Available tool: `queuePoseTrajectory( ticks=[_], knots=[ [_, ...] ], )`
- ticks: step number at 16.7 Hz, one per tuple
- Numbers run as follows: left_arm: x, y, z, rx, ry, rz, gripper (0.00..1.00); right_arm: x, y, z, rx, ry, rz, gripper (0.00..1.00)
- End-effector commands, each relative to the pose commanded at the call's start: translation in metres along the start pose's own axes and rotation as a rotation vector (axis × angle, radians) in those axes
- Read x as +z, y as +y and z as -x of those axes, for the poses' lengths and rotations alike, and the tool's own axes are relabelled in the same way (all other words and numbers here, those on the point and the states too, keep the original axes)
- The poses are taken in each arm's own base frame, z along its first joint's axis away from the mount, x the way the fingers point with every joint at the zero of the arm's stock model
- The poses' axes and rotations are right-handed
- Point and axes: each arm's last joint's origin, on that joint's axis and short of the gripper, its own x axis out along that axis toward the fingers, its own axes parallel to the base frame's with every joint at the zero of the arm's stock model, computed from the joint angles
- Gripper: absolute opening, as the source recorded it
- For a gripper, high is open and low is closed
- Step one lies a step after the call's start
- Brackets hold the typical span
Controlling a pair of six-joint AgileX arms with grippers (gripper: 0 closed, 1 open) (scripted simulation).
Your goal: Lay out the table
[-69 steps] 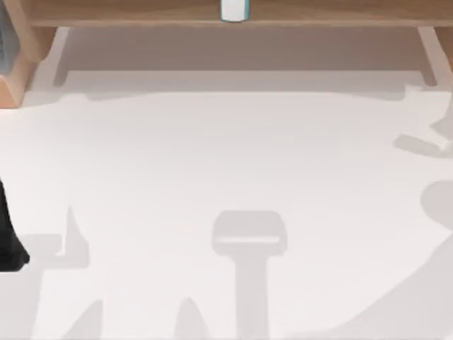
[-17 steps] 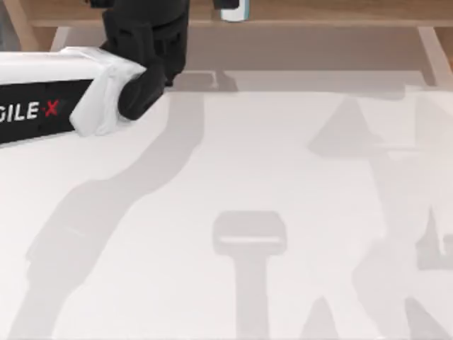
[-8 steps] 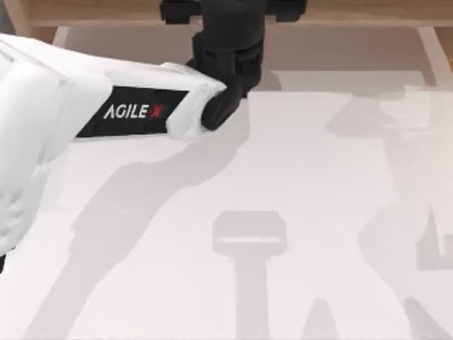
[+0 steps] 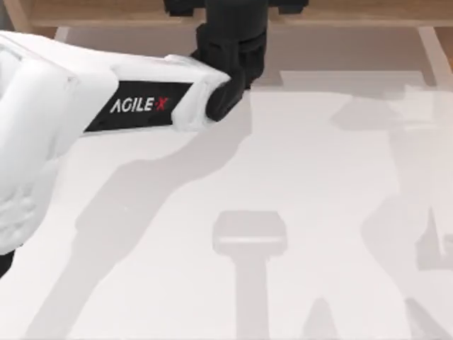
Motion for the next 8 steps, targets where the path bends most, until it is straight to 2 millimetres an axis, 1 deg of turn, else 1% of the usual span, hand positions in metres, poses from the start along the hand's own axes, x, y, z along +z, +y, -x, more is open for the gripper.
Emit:
queuePoseTrajectory(
  ticks=[2,6,8],
  knots=[
    [-0.0001,-0.0002,-0.0055,0.000,0.000,0.000,1.00,0.0000,0.0000,0.0000,0.000,0.000,0.000,1.00],
    [0.0000,-0.0002,-0.0061,0.000,0.000,0.000,1.00,0.0000,0.0000,0.0000,0.000,0.000,0.000,1.00],
    [0.0000,-0.0002,-0.0061,0.000,0.000,0.000,0.85,0.0000,0.0000,0.0000,0.000,0.000,0.000,1.00]
  ],
)
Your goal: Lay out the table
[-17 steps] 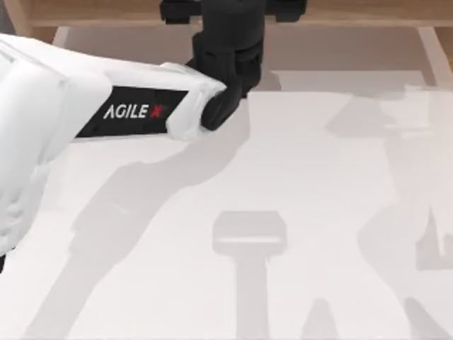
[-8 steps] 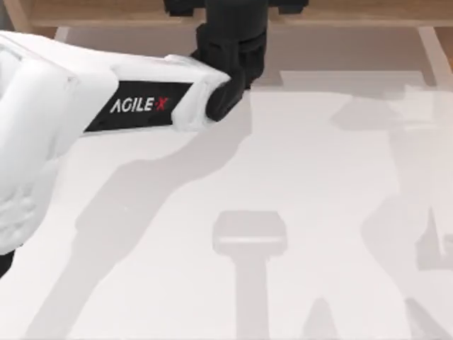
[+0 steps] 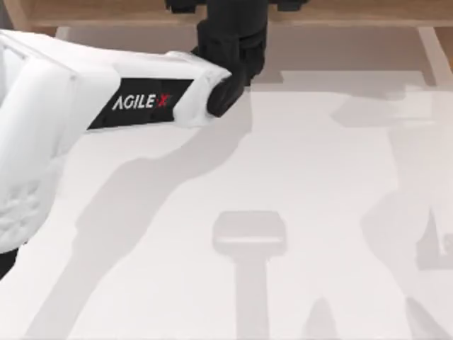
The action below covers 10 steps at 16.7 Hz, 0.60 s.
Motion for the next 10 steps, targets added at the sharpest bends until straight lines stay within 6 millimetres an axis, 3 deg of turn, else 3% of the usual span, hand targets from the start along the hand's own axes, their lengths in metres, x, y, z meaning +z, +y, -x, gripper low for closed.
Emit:
queuePoseTrajectory(
  ticks=[10],
  knots=[
    [0.0000,0.0000,0.0000,0.000,0.000,0.000,0.10,0.0000,0.0000,0.0000,0.000,0.000,0.000,1.00]
  ],
)
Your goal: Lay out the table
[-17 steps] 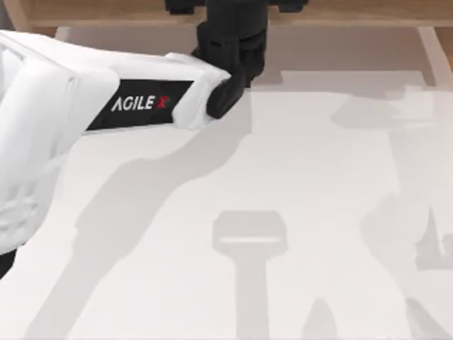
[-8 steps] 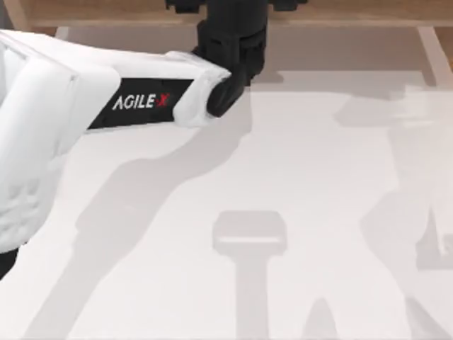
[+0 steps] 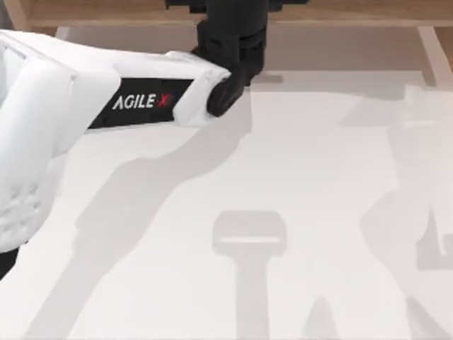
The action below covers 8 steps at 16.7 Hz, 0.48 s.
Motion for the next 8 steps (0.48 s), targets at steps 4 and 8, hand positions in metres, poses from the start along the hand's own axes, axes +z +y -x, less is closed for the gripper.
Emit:
queuePoseTrajectory(
  ticks=[4,8],
  knots=[
    [0.0000,0.0000,0.0000,0.000,0.000,0.000,0.00,0.0000,0.0000,0.0000,0.000,0.000,0.000,1.00],
    [0.0000,0.0000,0.0000,0.000,0.000,0.000,0.00,0.0000,0.0000,0.0000,0.000,0.000,0.000,1.00]
  ],
)
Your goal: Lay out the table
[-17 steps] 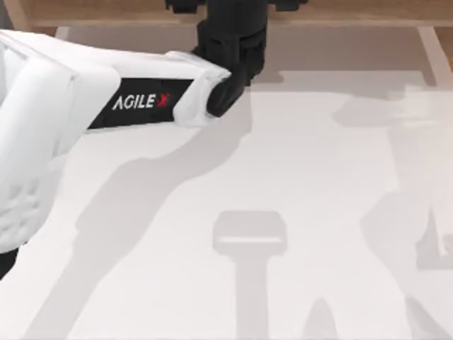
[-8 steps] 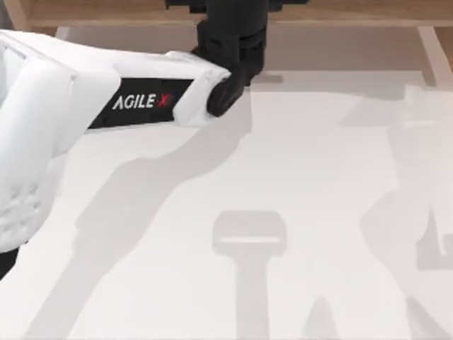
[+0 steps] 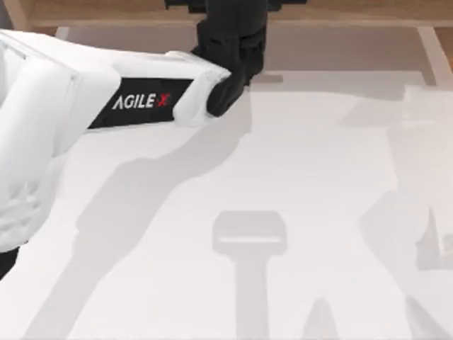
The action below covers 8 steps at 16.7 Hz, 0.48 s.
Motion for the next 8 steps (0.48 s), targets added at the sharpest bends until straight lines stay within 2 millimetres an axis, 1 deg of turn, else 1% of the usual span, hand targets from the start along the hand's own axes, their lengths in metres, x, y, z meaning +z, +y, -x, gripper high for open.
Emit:
queuePoseTrajectory(
  ticks=[3,8],
  knots=[
    [0.001,-0.002,0.002,-0.004,-0.001,0.000,0.00,0.000,0.000,0.000,0.000,0.000,0.000,1.00],
    [0.009,-0.002,0.027,-0.006,0.005,-0.005,0.00,0.000,0.000,0.000,0.000,0.000,0.000,1.00]
  ],
)
